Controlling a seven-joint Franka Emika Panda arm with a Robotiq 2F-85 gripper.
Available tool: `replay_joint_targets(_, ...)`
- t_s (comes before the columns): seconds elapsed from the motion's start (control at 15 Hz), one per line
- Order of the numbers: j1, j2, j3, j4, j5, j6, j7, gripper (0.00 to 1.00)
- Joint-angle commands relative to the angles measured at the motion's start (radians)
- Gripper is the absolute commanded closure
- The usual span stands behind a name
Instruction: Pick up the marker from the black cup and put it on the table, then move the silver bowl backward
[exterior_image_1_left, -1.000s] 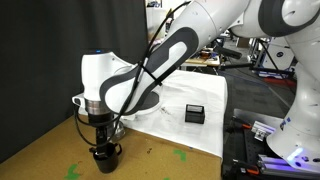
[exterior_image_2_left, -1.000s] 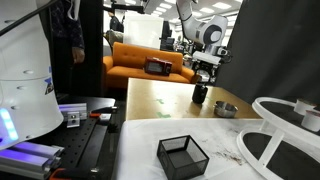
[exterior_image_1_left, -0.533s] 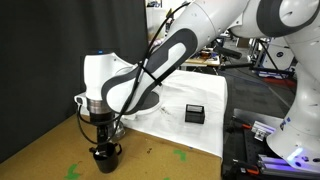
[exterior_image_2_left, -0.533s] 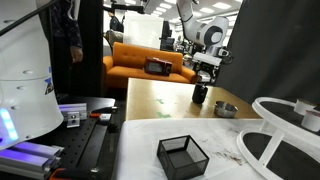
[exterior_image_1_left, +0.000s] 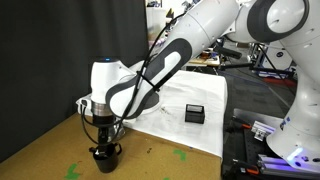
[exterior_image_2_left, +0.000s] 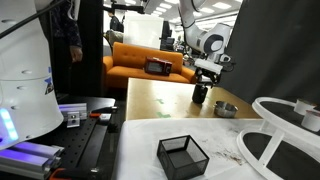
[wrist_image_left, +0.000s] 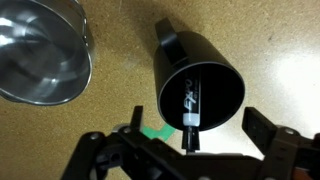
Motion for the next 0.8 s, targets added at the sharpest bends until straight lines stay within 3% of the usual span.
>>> replay_joint_targets(0.0, -0.037, 0.03, 0.047, 0.009, 0.03, 0.075, -0.044, 0.0)
replay_joint_targets(0.33, -0.059, 0.059, 0.08, 0.015, 0.034, 0.15, -0.045, 0.0)
replay_joint_targets(0.4, -0.061, 0.065, 0.085, 0.019, 0.035, 0.155, -0.044, 0.25)
replay_joint_targets(0.47, -0.065, 0.07, 0.09, 0.021, 0.036, 0.155, -0.045, 0.26)
replay_joint_targets(0.73, -0.07, 0.079, 0.1, 0.023, 0.037, 0.161, -0.042, 0.54)
